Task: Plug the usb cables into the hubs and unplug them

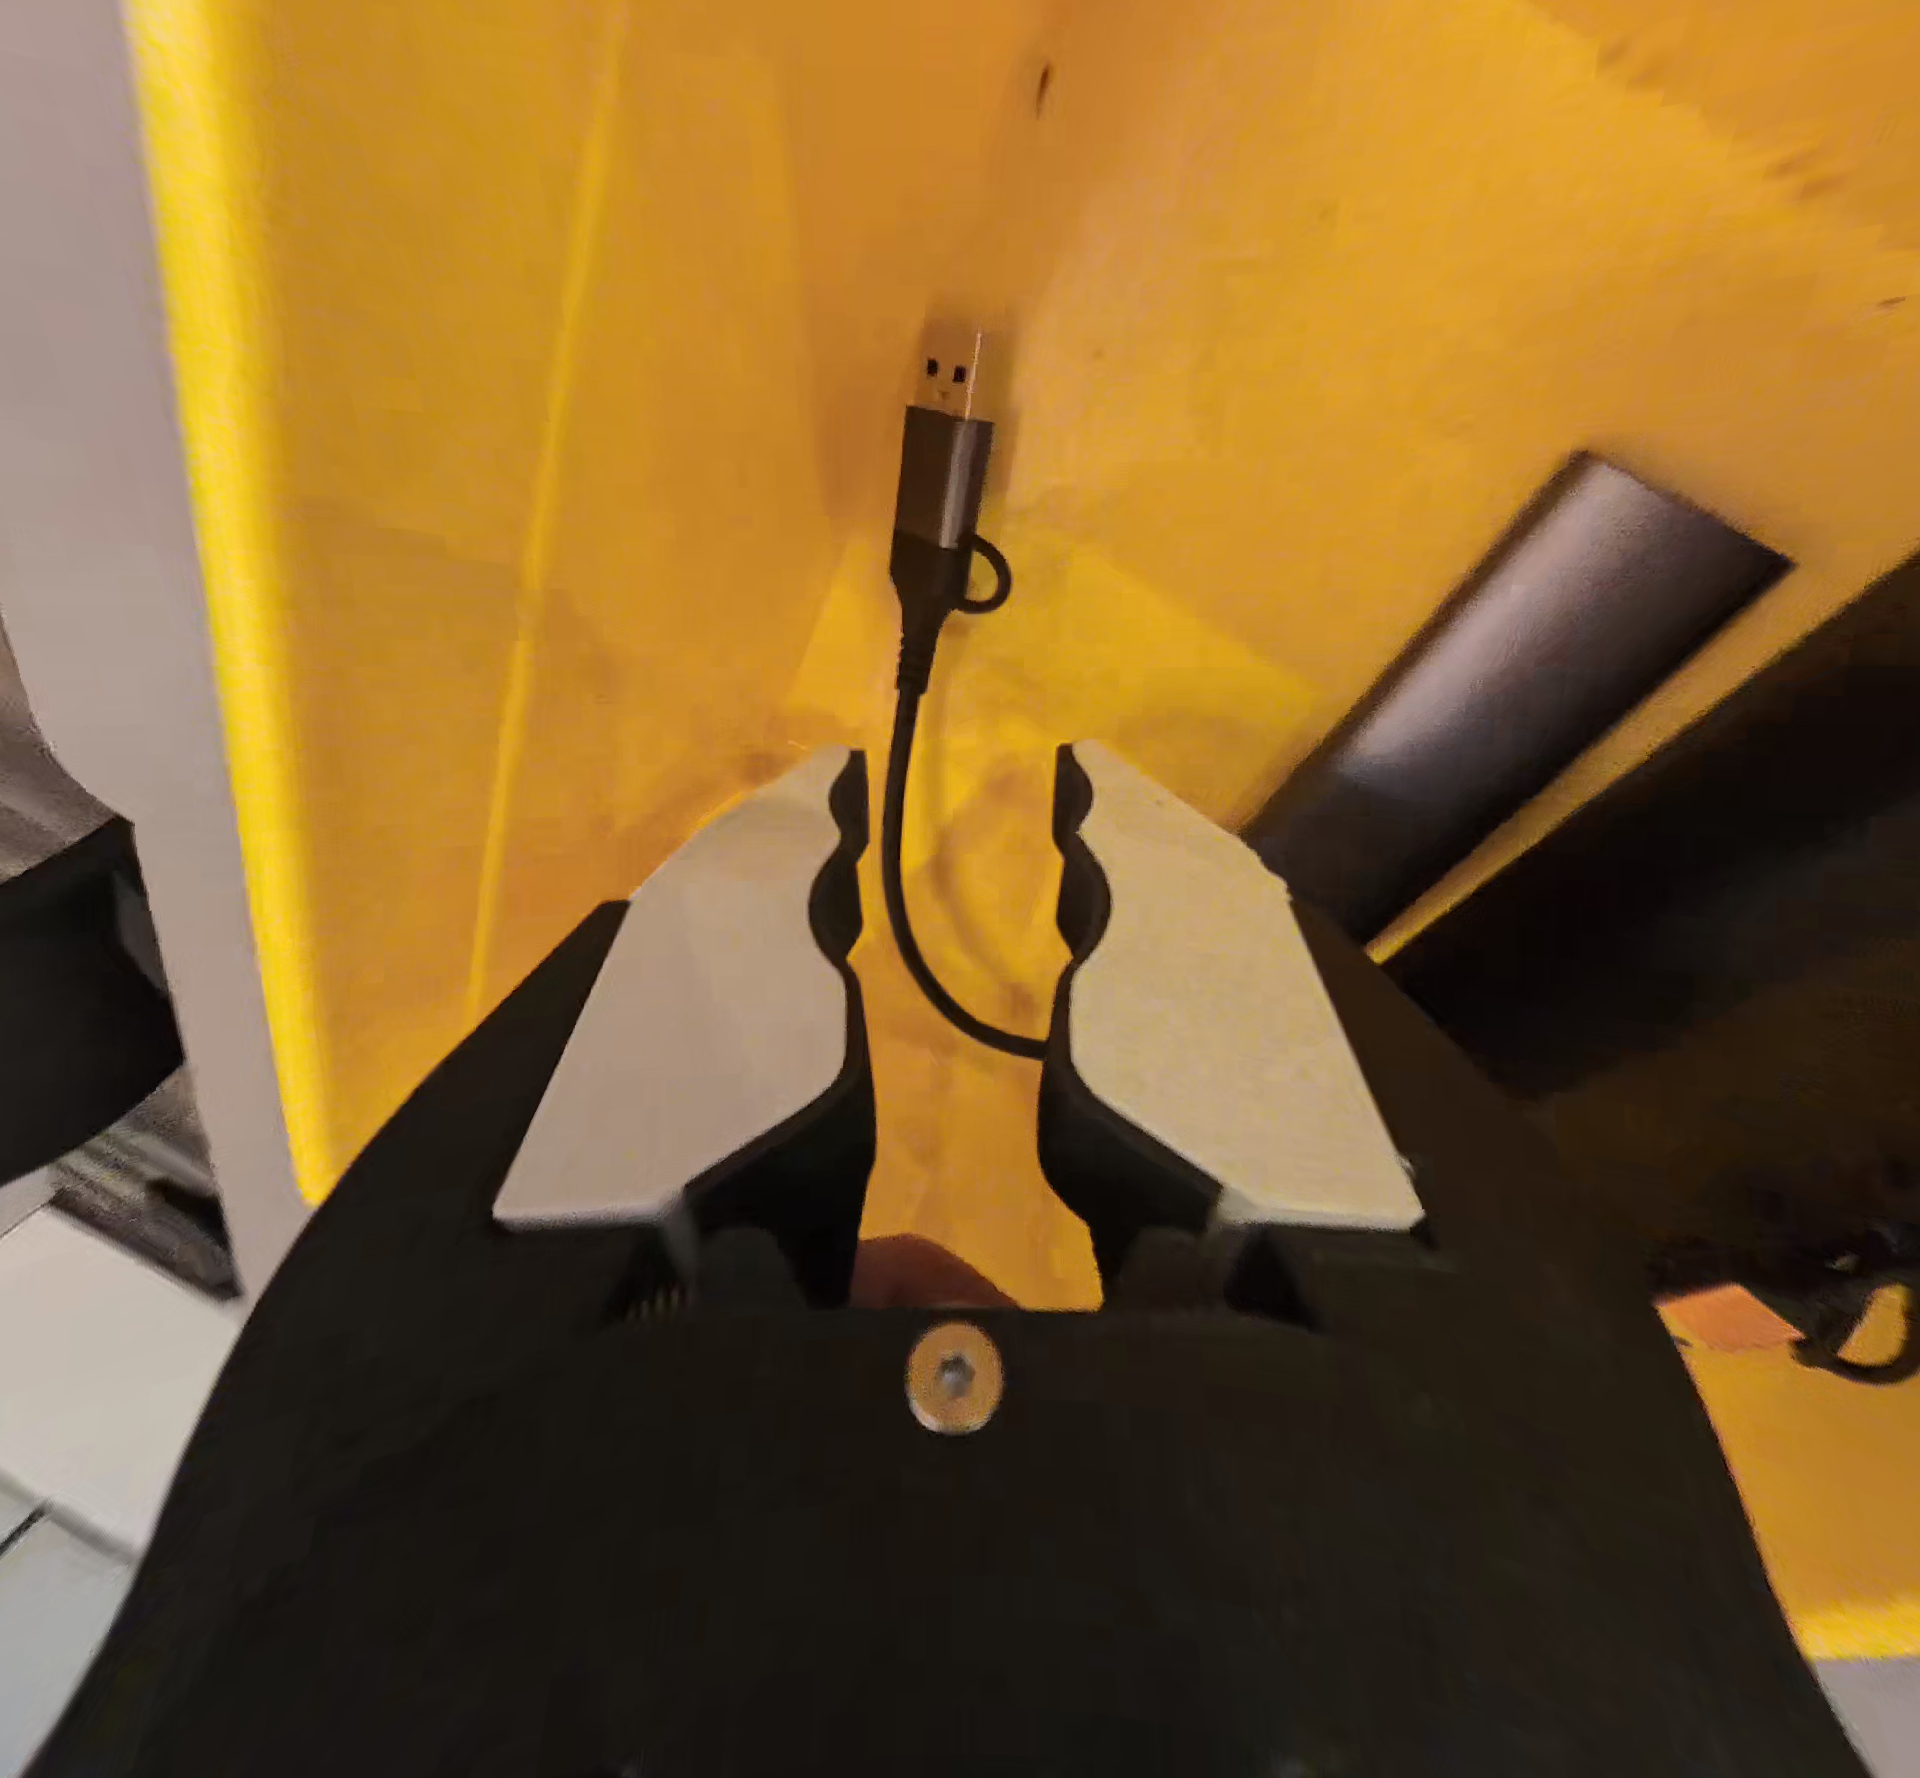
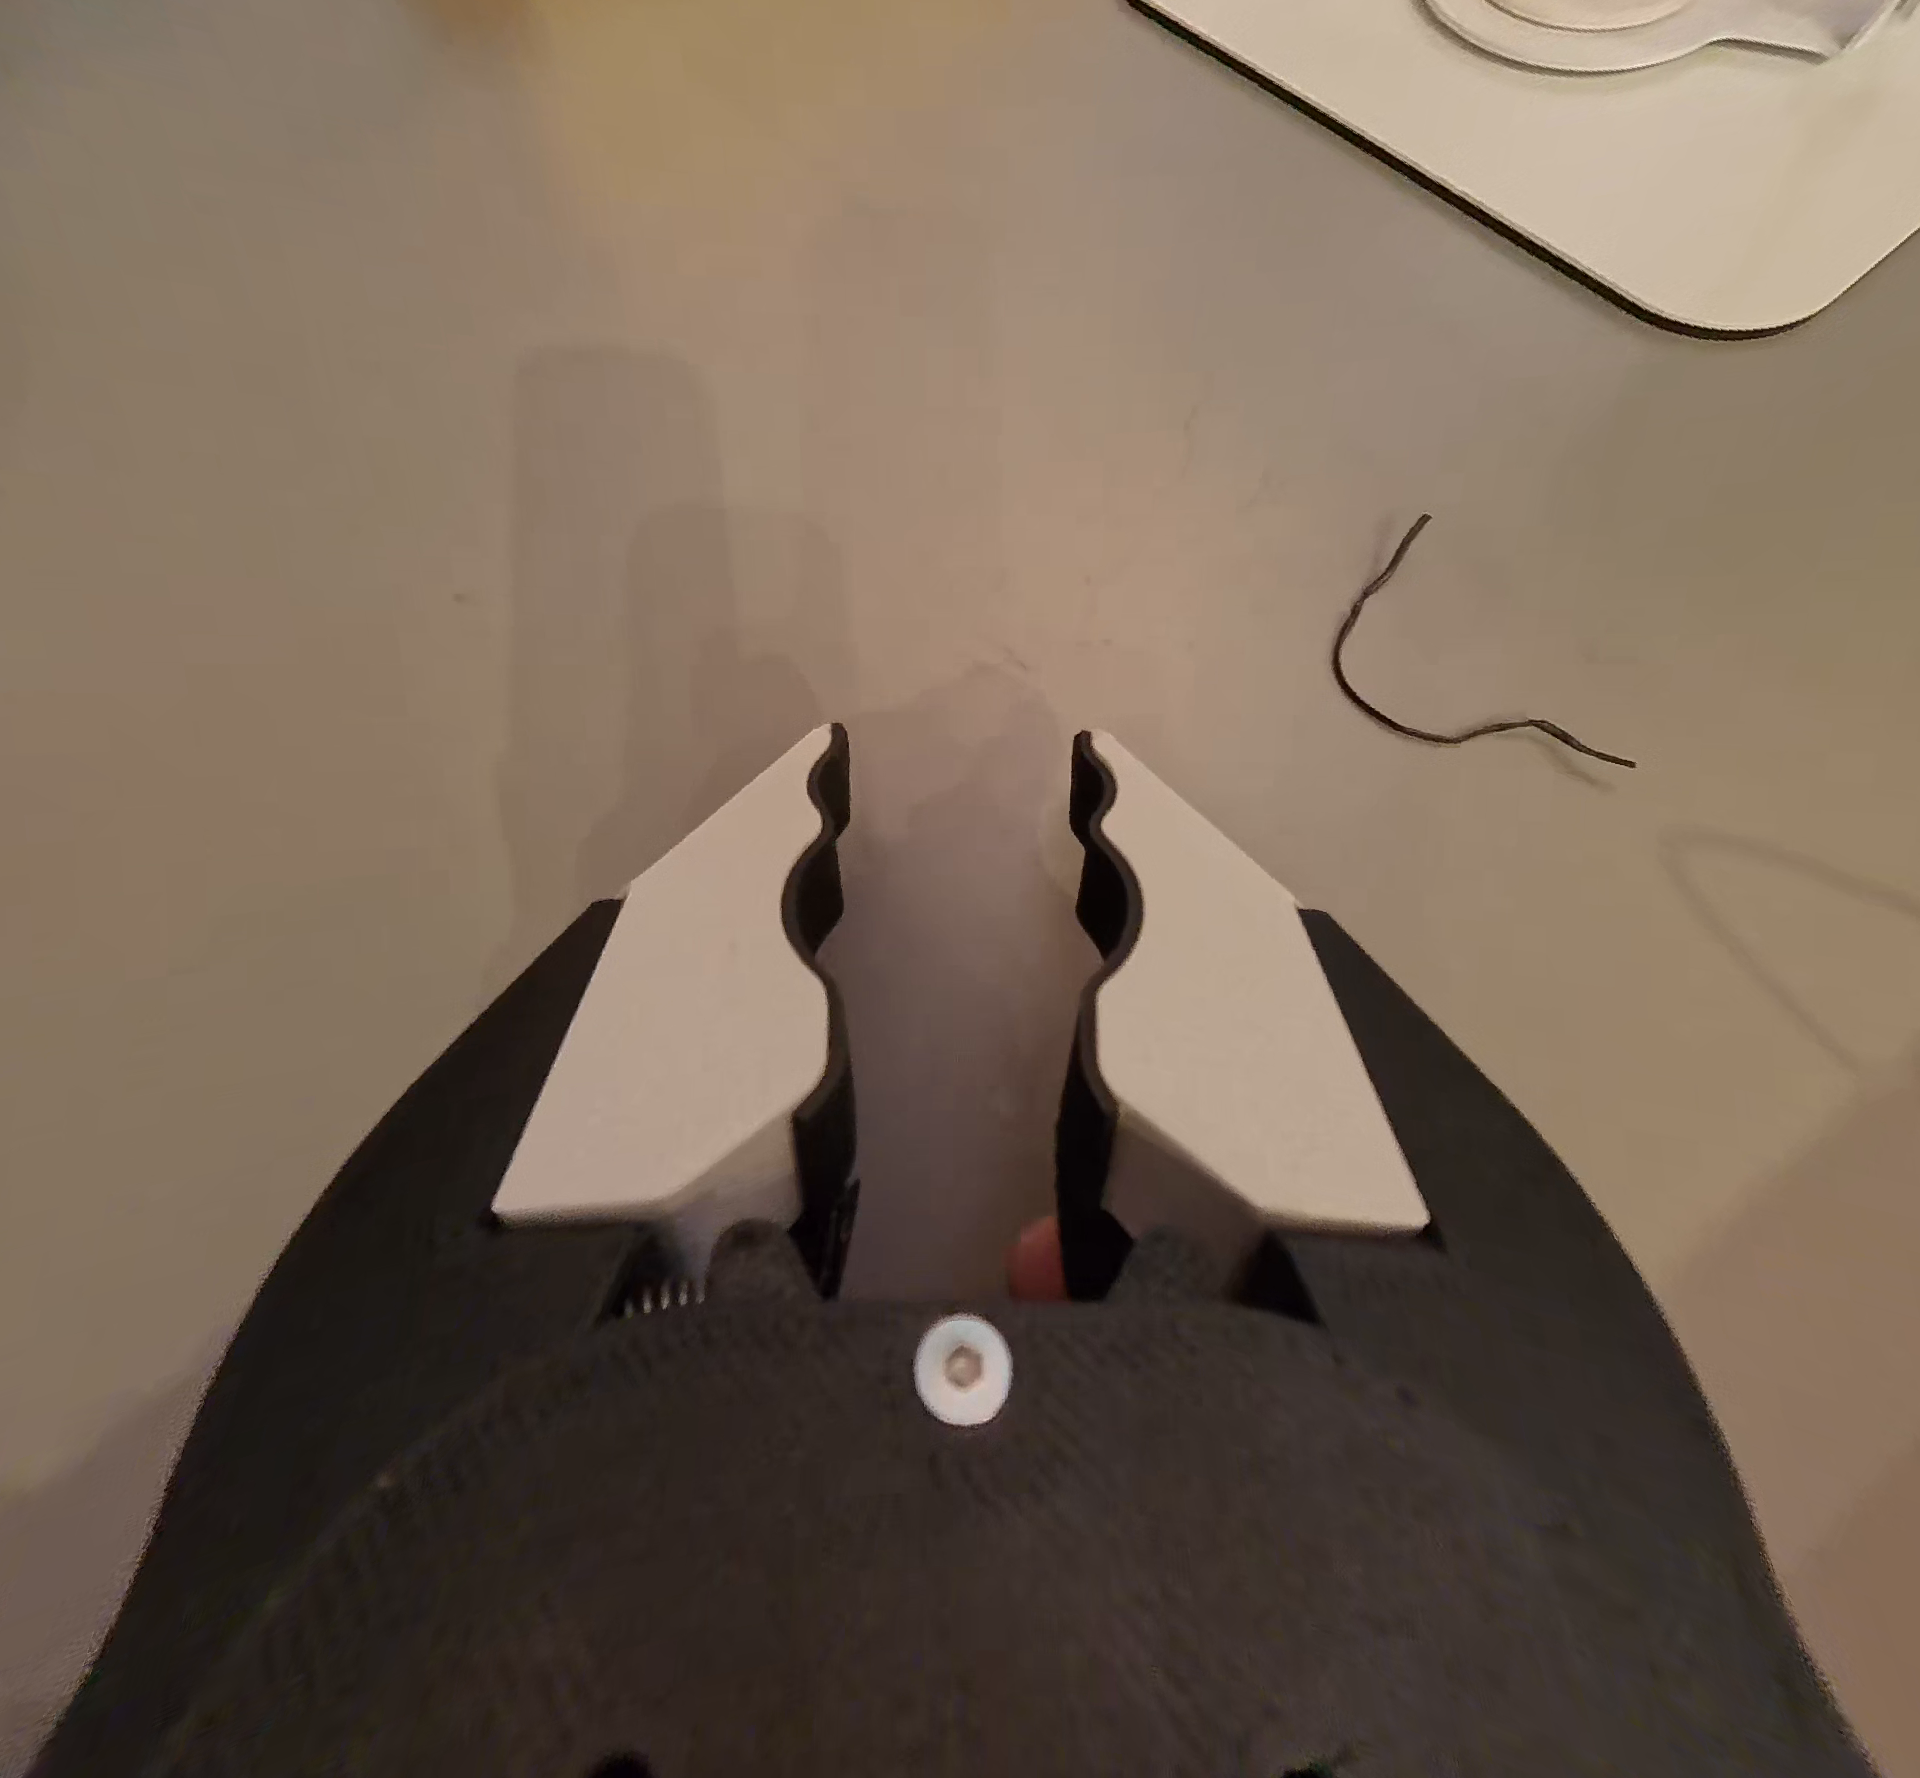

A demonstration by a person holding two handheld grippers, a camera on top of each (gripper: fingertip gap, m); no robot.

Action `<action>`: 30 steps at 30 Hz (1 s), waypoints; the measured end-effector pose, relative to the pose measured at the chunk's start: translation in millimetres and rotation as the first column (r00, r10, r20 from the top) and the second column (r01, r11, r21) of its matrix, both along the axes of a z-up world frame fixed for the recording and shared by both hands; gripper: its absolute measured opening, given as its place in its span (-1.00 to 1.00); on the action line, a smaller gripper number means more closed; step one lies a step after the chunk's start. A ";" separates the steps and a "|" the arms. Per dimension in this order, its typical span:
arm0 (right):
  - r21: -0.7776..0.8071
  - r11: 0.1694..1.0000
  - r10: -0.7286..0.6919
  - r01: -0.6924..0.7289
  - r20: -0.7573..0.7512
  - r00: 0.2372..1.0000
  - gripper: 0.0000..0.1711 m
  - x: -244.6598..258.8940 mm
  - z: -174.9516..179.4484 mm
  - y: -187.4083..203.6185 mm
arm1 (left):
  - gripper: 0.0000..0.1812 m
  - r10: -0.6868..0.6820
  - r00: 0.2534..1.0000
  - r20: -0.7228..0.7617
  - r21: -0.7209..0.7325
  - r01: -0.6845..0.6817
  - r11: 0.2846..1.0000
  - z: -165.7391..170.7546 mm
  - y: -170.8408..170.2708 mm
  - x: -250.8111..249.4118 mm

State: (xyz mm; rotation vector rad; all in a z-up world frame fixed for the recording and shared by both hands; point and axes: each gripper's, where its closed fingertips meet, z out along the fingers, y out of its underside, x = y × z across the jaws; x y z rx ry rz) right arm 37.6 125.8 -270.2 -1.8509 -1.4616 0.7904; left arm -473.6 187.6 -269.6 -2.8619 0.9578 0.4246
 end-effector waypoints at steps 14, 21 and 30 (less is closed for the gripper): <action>-0.005 1.000 0.018 -0.018 -0.014 1.000 -0.58 -0.5 1.8 -1.6 | -0.96 -0.055 0.989 -0.134 -0.070 0.046 0.996 -6.7 -0.9 -14.0; 0.004 1.000 0.025 -0.025 -0.022 0.999 -0.58 -0.8 3.2 -2.8 | -0.96 -0.014 0.996 -0.092 0.217 0.034 0.976 75.5 -3.8 -0.1; 0.017 0.999 0.030 -0.029 -0.023 0.999 -0.58 -1.3 3.8 -3.3 | -0.97 -0.011 0.989 -0.150 0.586 0.097 0.805 216.0 -22.5 33.7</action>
